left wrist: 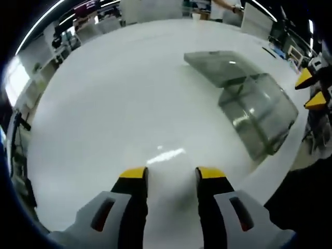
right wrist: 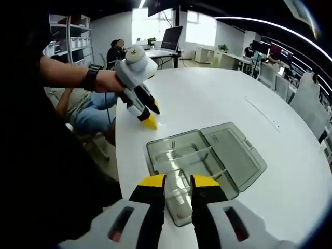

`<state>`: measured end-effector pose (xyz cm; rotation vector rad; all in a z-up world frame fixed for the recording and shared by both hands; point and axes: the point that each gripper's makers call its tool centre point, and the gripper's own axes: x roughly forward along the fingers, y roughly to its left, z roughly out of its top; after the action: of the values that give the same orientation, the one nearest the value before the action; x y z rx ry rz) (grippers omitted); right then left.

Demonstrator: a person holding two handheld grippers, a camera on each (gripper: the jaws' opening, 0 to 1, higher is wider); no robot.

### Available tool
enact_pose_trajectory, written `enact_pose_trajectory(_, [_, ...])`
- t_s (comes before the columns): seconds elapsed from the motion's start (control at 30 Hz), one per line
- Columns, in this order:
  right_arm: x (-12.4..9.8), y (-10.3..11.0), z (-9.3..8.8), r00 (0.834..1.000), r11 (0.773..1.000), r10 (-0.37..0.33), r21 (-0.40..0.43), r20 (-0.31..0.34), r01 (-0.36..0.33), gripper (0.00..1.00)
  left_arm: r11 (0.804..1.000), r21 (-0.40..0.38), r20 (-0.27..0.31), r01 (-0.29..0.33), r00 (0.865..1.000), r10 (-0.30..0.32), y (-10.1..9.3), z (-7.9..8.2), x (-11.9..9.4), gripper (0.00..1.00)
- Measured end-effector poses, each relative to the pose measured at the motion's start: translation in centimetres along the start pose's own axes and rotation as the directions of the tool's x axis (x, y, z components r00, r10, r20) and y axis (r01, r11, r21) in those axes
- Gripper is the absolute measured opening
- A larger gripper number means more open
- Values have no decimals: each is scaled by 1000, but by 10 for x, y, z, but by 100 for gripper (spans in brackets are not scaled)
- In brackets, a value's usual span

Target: Insert the divider into the dual guide fixture by aligning both edges with the guide slots and pushing it downward to the bottom, including one-sided entry, uneven engagement, binding, and posture correction.

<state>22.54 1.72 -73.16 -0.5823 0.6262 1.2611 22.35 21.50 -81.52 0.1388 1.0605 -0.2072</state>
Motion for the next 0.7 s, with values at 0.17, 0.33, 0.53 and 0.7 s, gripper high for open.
enact_pose_trajectory(0.17, [2,2,1,1000,1000,9,-17,-2,-9,14,1000,18,-89,7,996,-5,1,1,3,34])
enact_pose_trajectory(0.33, [0,-1,-2,1000,1000,5,-16,-1,-5,13,1000,18,-135,-1,991,3,0,3,4,32])
enact_pose_trajectory(0.53, [-4,-6,-6,1000,1000,-4,-16,-2,3,12,978,188,-120,88,991,-66,-15,5,5,30])
enact_pose_trajectory(0.7, [-5,-9,-4,1000,1000,-12,-3,12,12,11,974,203,-149,101,986,-71,-19,4,5,30])
